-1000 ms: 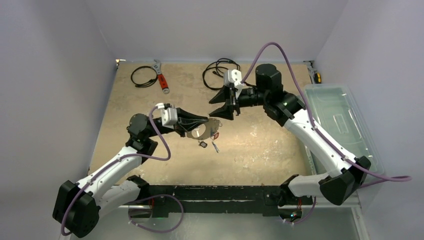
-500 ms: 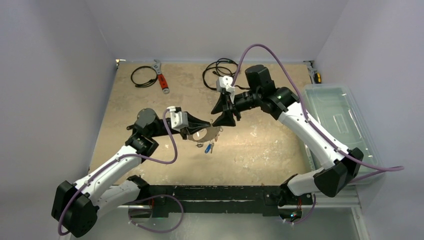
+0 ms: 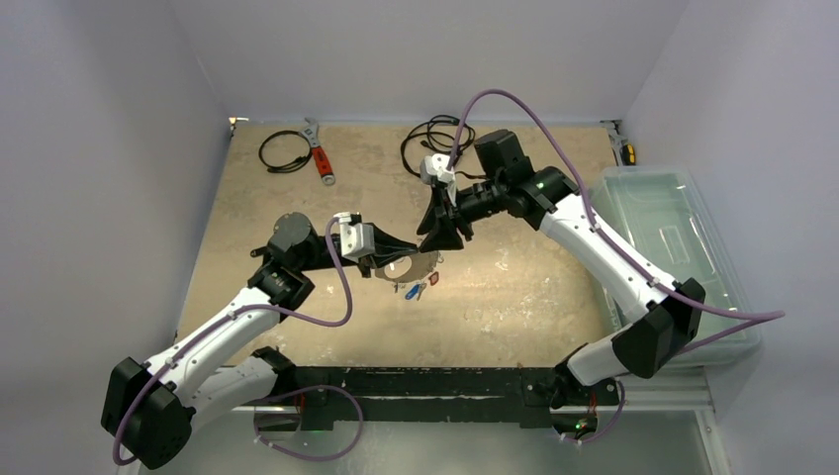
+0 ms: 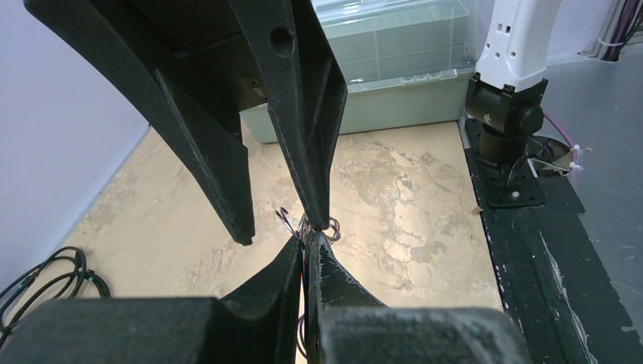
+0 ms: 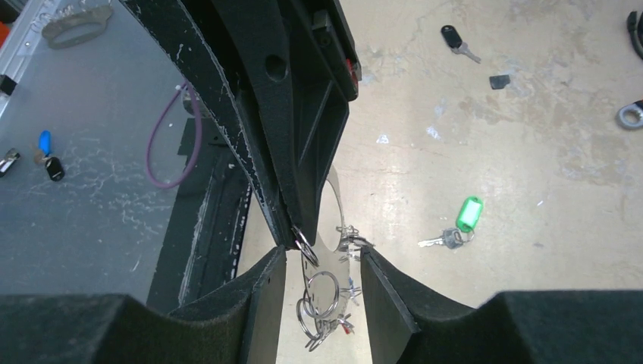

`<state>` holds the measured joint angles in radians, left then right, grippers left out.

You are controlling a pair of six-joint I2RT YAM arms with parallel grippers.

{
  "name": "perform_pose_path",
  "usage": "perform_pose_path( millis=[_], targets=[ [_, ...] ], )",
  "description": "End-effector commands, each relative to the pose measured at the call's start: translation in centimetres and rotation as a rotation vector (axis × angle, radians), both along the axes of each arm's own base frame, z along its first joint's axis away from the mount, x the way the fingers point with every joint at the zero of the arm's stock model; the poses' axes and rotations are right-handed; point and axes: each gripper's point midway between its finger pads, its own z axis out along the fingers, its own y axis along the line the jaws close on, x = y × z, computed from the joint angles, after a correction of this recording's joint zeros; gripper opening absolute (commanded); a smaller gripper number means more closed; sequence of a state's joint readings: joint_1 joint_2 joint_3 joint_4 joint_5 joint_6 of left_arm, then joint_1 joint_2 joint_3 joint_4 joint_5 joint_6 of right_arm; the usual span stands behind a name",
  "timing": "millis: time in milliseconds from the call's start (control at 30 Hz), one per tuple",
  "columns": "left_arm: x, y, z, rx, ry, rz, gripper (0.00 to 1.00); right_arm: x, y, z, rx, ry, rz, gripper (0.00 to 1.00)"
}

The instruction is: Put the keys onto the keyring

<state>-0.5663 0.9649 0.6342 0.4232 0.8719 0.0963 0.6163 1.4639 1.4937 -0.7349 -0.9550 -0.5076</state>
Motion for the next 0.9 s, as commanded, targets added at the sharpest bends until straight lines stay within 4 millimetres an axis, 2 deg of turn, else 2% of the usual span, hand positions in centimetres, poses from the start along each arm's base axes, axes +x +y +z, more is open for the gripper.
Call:
perform_pose_path(
  millis=[0, 100, 333, 600, 867],
  targets=[
    [-0.1, -0.1, 3.1, -0.042, -0.1, -0.006, 0.0, -0.7, 0.0, 1.4, 0.023, -0.015, 0.034, 0.44],
    [0.1, 0.0, 3.3, -0.044, -0.102, 0.011, 0.0, -0.9, 0.0, 1.4, 0.025, -0.013, 0.042, 0.42],
    [0.6, 0.2, 3.4, -0.046, -0.109, 0.042, 0.0, -1.4, 0.2, 0.9, 0.014, 0.008, 0.06, 0.27],
    [1.0, 0.5, 3.7, -0.05, -0.121, 0.077, 0.0, -1.5, 0.2, 0.5, -0.006, 0.016, 0.063, 0.3],
    [1.2, 0.6, 3.9, -0.055, -0.126, 0.092, 0.0, -1.4, 0.4, 0.0, -0.02, 0.025, 0.063, 0.28]
  ],
)
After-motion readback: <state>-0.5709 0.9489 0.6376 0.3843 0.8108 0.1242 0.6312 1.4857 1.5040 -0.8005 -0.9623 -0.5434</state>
